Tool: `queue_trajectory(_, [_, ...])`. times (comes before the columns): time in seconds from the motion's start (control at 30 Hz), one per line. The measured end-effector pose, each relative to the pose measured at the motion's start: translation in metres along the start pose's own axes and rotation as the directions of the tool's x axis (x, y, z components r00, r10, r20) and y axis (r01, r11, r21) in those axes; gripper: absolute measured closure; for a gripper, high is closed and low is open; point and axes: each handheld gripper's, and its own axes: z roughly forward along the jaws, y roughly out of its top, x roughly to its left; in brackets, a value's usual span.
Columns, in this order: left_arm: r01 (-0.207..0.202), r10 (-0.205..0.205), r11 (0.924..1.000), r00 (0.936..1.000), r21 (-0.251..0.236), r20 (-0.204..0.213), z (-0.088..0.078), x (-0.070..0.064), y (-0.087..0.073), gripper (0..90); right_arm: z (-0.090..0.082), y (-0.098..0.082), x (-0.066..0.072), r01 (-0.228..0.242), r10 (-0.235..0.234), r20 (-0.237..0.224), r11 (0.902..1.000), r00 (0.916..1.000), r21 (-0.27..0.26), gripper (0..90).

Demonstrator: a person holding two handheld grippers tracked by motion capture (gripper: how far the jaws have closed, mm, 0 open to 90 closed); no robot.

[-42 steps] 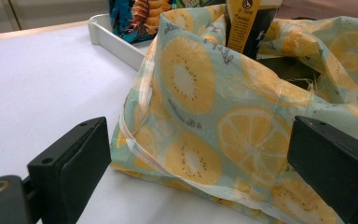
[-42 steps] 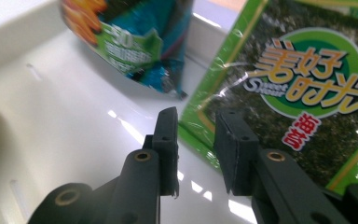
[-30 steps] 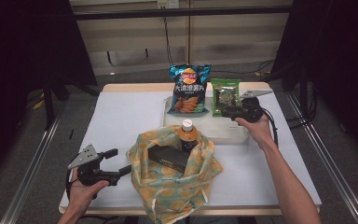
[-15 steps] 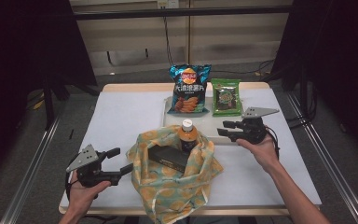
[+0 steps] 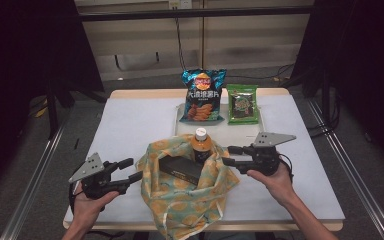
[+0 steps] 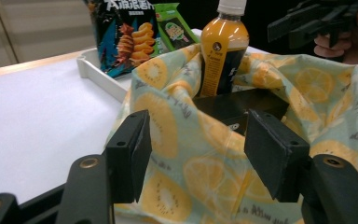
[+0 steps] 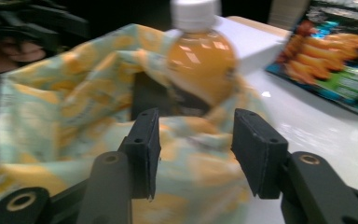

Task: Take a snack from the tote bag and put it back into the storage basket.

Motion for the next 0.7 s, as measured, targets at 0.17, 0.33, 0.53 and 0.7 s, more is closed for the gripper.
queue_trajectory(0.17, [0.005, -0.006, 0.9998, 0.9999, 0.018, 0.011, 0.008, -0.001, -0.001, 36.1, 0.016, 0.000, 0.015, 0.024, -0.023, -0.039, 0.9996, 0.9990, 0.015, 49.8])
queue_trajectory(0.33, [-0.001, 0.001, 0.9998, 1.0000, 0.021, 0.009, 0.014, -0.001, 0.003, 40.6, 0.030, -0.004, 0.024, 0.050, -0.046, -0.079, 0.9971, 0.9959, 0.056, 50.2])
queue_trajectory(0.53, [-0.002, 0.000, 0.9976, 0.9995, 0.069, 0.030, 0.031, 0.000, 0.010, 57.2, 0.037, -0.009, 0.031, 0.063, -0.056, -0.079, 0.9943, 0.9953, 0.086, 43.2])
queue_trajectory(0.7, [0.013, -0.018, 0.9949, 0.9988, 0.100, 0.046, 0.051, -0.001, 0.003, 41.4, 0.046, -0.015, 0.033, 0.070, -0.064, -0.065, 0.9918, 0.9958, 0.107, 37.4])
